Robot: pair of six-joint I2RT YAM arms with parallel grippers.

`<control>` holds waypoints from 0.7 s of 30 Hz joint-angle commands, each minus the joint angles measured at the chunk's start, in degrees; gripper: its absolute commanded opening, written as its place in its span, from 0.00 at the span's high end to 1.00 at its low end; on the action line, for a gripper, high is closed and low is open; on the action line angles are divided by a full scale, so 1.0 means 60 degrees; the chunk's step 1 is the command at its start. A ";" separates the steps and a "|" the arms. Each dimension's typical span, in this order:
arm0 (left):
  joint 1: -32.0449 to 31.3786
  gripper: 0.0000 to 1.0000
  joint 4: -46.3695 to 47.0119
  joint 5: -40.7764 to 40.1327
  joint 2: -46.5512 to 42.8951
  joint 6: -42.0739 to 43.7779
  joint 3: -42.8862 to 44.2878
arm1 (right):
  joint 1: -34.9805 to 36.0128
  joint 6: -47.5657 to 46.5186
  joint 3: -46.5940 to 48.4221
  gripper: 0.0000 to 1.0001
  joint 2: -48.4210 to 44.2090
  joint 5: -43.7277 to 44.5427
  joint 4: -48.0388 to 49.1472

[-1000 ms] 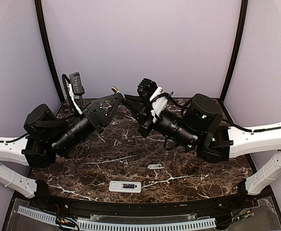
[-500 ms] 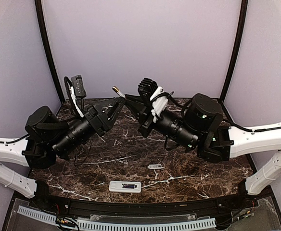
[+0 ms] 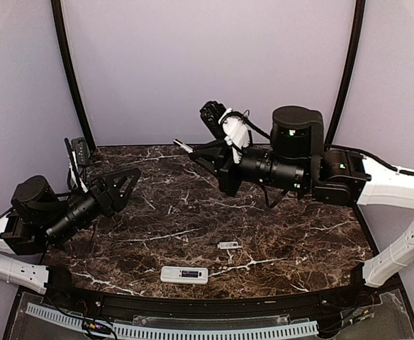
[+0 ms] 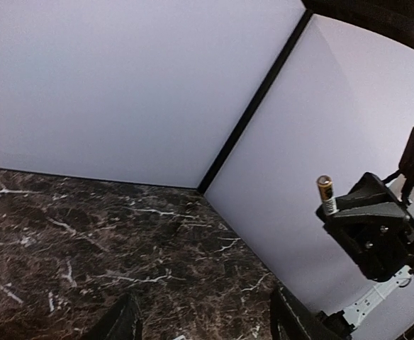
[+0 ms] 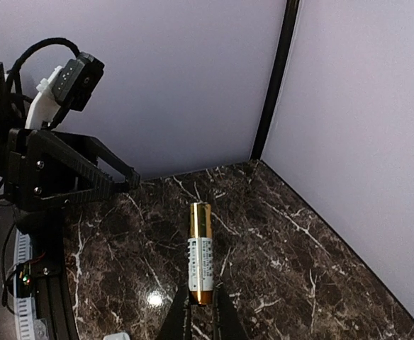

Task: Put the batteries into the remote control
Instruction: Place the battery in the battery compartment.

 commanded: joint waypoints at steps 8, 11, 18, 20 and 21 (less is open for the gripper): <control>0.0019 0.45 -0.7123 -0.1149 -0.0768 -0.6351 -0.2075 | 0.0027 0.2911 0.0734 1.00 0.2443 -0.3395 -0.6234; 0.0027 0.44 -0.7396 -0.0802 -0.0146 -0.6458 -0.2167 | 0.0216 0.2751 0.1054 1.00 0.3203 -0.3551 -0.6884; 0.0028 0.44 -0.7182 -0.0882 0.1993 -0.6210 -0.2394 | 0.0411 0.2493 0.1636 1.00 0.4586 -0.3811 -0.7506; 0.0028 0.43 -0.6918 -0.0838 0.2437 -0.6145 -0.2580 | 0.0410 0.2502 0.1802 1.00 0.4907 -0.3742 -0.7554; 0.0028 0.43 -0.6788 -0.0811 0.2677 -0.6068 -0.2651 | 0.0414 0.2492 0.1888 1.00 0.5023 -0.3717 -0.7572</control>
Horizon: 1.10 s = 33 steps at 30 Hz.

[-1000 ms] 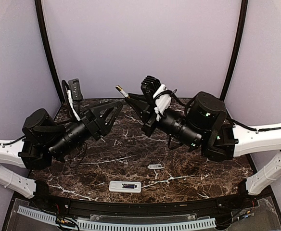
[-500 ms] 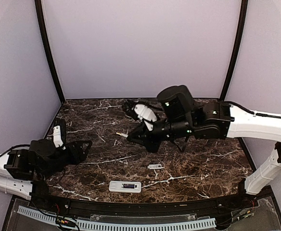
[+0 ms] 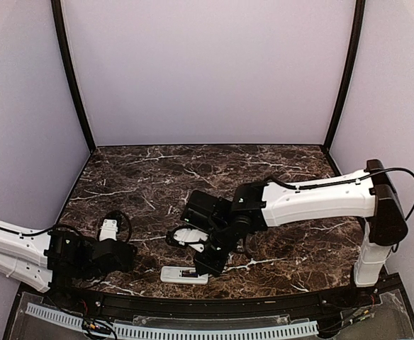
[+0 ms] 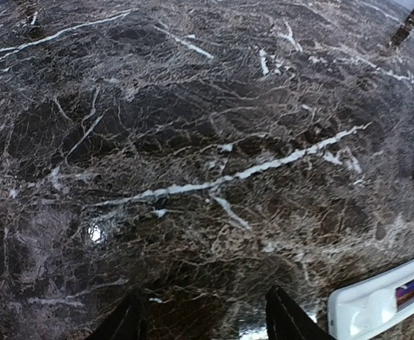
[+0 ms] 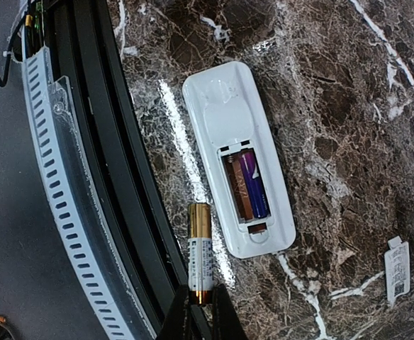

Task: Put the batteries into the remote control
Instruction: Place the battery in the battery compartment.

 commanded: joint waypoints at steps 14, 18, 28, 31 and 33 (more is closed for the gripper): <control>0.0039 0.55 0.3130 0.1793 0.1442 0.2045 -0.1271 | -0.0521 0.0611 0.0829 1.00 0.1473 -0.0844 -0.0112; 0.0039 0.58 0.3457 0.2078 0.1981 0.2072 -0.1297 | -0.0543 0.0637 0.0728 1.00 0.1514 -0.0897 -0.0125; 0.0024 0.60 0.3706 0.2622 0.4182 0.2052 -0.0648 | -0.0602 0.0693 0.0677 1.00 0.1714 -0.0920 -0.0201; 0.0024 0.60 0.3718 0.2605 0.3999 0.1993 -0.0746 | -0.0632 0.0700 0.0706 1.00 0.1799 -0.0932 -0.0241; 0.0024 0.60 0.3791 0.2652 0.3696 0.1960 -0.0935 | -0.0635 0.0687 0.0699 1.00 0.1813 -0.0917 -0.0299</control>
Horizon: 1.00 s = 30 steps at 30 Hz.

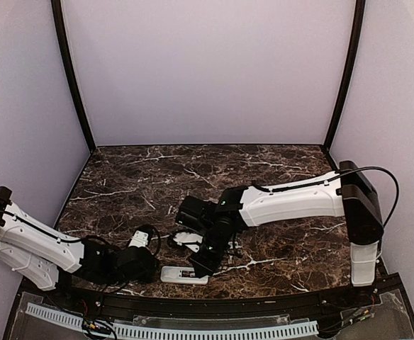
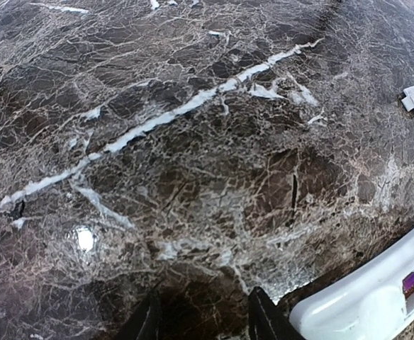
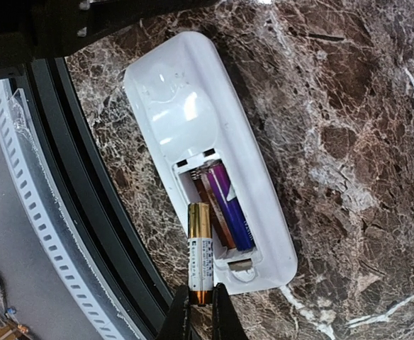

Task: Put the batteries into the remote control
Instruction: Place the battery in the battery compartment.

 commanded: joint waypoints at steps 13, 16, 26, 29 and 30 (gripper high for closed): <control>0.0017 0.61 -0.0575 0.1043 -0.1229 -0.0169 -0.1033 | -0.0047 0.0075 0.0384 1.00 0.0561 -0.0053 -0.0312; 0.0017 0.61 -0.0556 0.1058 -0.1198 -0.0161 -0.1028 | -0.0049 0.0167 0.0400 1.00 0.0601 -0.0112 -0.0218; 0.0017 0.61 -0.0530 0.1068 -0.1173 -0.0121 -0.1015 | -0.0051 0.0278 0.0689 1.00 0.0855 -0.0339 0.0055; 0.0017 0.61 -0.0538 0.1063 -0.1169 -0.0117 -0.1015 | -0.0046 0.0295 0.0731 1.00 0.0950 -0.0353 0.0069; 0.0017 0.61 -0.0538 0.1060 -0.1178 -0.0116 -0.1015 | -0.0039 0.0289 0.0727 1.00 0.0953 -0.0340 0.0067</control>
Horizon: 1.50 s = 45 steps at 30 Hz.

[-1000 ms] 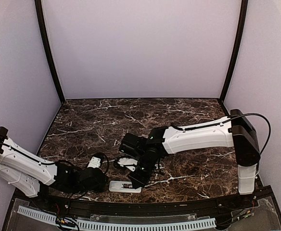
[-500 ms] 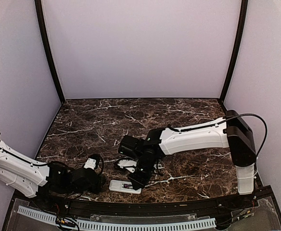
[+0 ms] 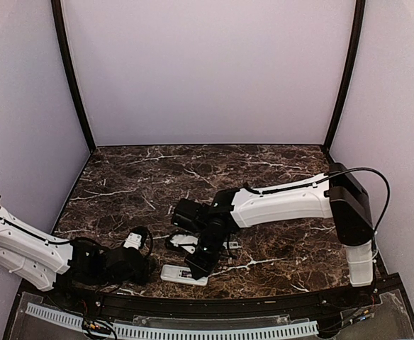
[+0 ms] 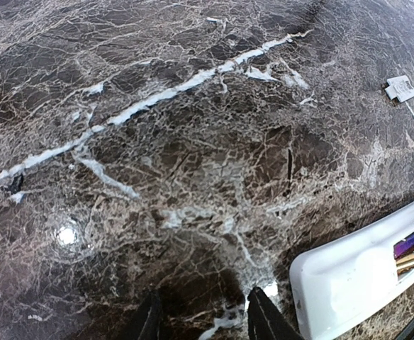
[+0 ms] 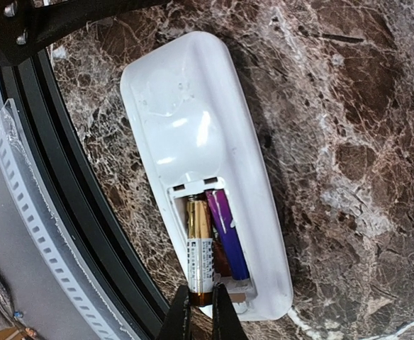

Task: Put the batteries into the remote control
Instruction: Place the battery in the battery compartment.

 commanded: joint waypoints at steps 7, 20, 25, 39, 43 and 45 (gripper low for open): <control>0.0017 0.61 -0.0582 0.0461 0.0069 0.0007 -0.0264 | -0.0030 0.0155 0.0167 0.92 0.0114 0.0020 0.0081; 0.0017 0.61 -0.0617 0.0429 -0.0145 0.0033 -0.0299 | -0.0033 0.0096 0.0474 0.79 -0.0080 0.0349 -0.0283; 0.0009 0.61 -0.1017 0.0091 -0.0678 0.0181 -0.0201 | -0.0029 0.0138 0.0571 0.77 -0.0263 0.0591 -0.0482; -0.0183 0.10 -0.1009 0.2266 -0.3398 0.5397 0.0916 | -0.1070 0.1792 -0.1761 0.60 -0.2567 0.0432 0.1199; -0.0213 0.01 -0.0882 0.3637 -0.2458 0.6867 0.1660 | -0.1469 0.2050 -0.2823 0.42 -0.3394 0.0389 0.1932; -0.0217 0.01 -0.0802 0.4077 -0.1930 0.8076 0.2310 | -0.1679 0.2086 -0.3277 0.37 -0.3706 0.0348 0.2247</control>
